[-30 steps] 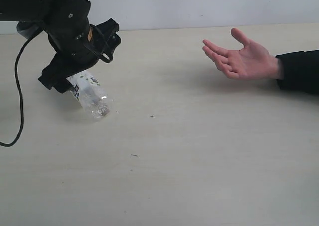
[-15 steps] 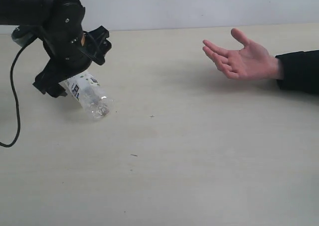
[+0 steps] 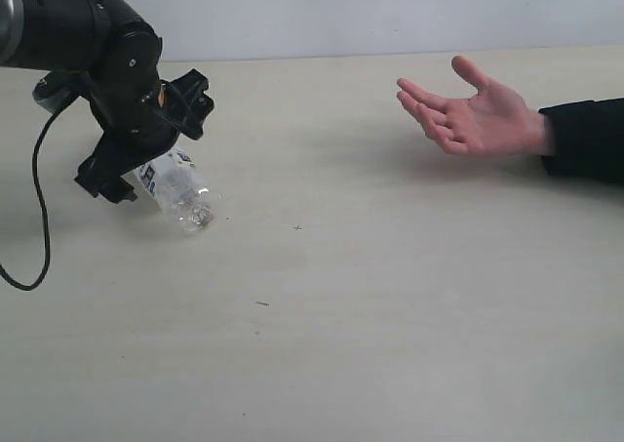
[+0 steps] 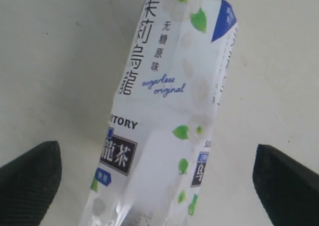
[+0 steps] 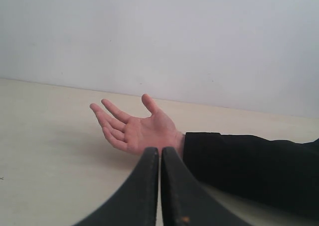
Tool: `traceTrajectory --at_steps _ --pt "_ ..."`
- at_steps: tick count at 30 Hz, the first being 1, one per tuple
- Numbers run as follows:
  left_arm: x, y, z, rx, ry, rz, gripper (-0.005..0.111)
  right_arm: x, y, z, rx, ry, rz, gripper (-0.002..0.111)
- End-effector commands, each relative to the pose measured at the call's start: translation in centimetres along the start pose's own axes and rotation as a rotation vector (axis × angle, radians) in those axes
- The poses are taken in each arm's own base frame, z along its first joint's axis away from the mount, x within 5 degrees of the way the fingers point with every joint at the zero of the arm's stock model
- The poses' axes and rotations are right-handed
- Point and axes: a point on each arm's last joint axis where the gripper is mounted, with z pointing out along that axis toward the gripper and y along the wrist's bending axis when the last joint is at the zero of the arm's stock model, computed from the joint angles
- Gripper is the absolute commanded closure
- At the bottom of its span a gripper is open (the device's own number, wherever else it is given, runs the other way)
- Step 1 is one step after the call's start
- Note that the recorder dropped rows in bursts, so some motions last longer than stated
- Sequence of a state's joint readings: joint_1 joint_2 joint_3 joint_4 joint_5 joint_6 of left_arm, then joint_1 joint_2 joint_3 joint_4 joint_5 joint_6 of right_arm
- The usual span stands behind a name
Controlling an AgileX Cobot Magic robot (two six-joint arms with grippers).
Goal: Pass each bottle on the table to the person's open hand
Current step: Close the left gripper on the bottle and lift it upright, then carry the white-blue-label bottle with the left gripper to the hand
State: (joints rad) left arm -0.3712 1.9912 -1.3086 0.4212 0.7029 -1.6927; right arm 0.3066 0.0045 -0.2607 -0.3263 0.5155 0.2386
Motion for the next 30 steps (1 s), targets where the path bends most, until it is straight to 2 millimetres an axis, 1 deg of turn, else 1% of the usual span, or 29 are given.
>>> traceTrajectory --at_steps 1,5,9,12,14,16,17,18,19,20,21,23,24,25,26,27,29,30 --pt "-0.3 0.1 0.7 -0.008 -0.004 0.01 0.002 0.0 0.0 0.0 0.001 -0.004 0.002 0.105" --pt "-0.4 0.1 1.6 -0.002 0.005 -0.009 0.002 0.0 0.0 0.0 0.001 -0.004 0.002 0.105" --pt "0.2 0.0 3.1 0.015 0.041 -0.031 0.002 0.0 0.0 0.0 0.001 -0.004 0.002 0.105" --pt "0.0 -0.1 3.2 0.021 0.046 -0.045 0.002 0.0 0.0 0.0 0.001 -0.004 0.002 0.105" --pt "0.0 0.2 3.2 -0.011 0.043 -0.044 0.009 0.0 0.0 0.0 0.001 -0.004 0.002 0.105" --pt "0.0 0.4 3.2 -0.031 0.044 -0.048 0.031 0.0 0.0 0.0 0.001 -0.004 0.002 0.105" --pt "0.2 0.3 3.1 -0.024 0.069 -0.073 0.054 0.0 0.0 0.0 0.001 -0.004 0.002 0.105" --pt "0.4 0.3 3.1 -0.023 0.082 -0.091 0.07 0.0 0.0 0.0 0.001 -0.004 0.002 0.105" --pt "0.6 0.3 3.1 -0.024 0.104 -0.092 0.107 0.0 0.0 0.0 0.001 -0.004 0.002 0.105" --pt "0.6 0.1 3.0 -0.001 0.109 -0.027 0.106 0.0 0.0 0.0 0.001 -0.004 0.001 0.105" --pt "0.6 0.1 2.9 0.001 0.115 -0.019 0.107 0.0 0.0 0.0 0.001 -0.004 0.001 0.105" --pt "0.4 -0.1 2.1 0.026 0.118 0.044 0.107 0.0 0.0 0.0 0.001 -0.004 0.001 0.105" --pt "0.4 -0.4 0.9 0.061 0.116 0.083 0.107 0.0 0.0 0.0 0.001 -0.004 0.001 0.105" --pt "0.6 -0.6 0.2 0.08 0.114 0.1 0.107 0.0 0.0 0.0 0.001 -0.004 0.001 0.105" --pt "1.6 -1.3 -1.5 0.135 0.114 0.139 0.107 0.0 0.0 0.0 0.001 -0.004 0.001 0.105" --pt "2.2 -1.7 -2.2 0.168 0.115 0.154 0.107 0.0 0.0 0.0 0.001 -0.004 0.001 0.105" --pt "6.2 -3.2 -5.6 0.301 0.136 0.265 0.107 0.0 0.0 0.0 0.001 -0.004 0.001 0.105" --pt "7.3 -3.6 -6.3 0.325 0.142 0.304 0.107 0.0 0.0 0.0 0.001 -0.004 0.001 0.105"
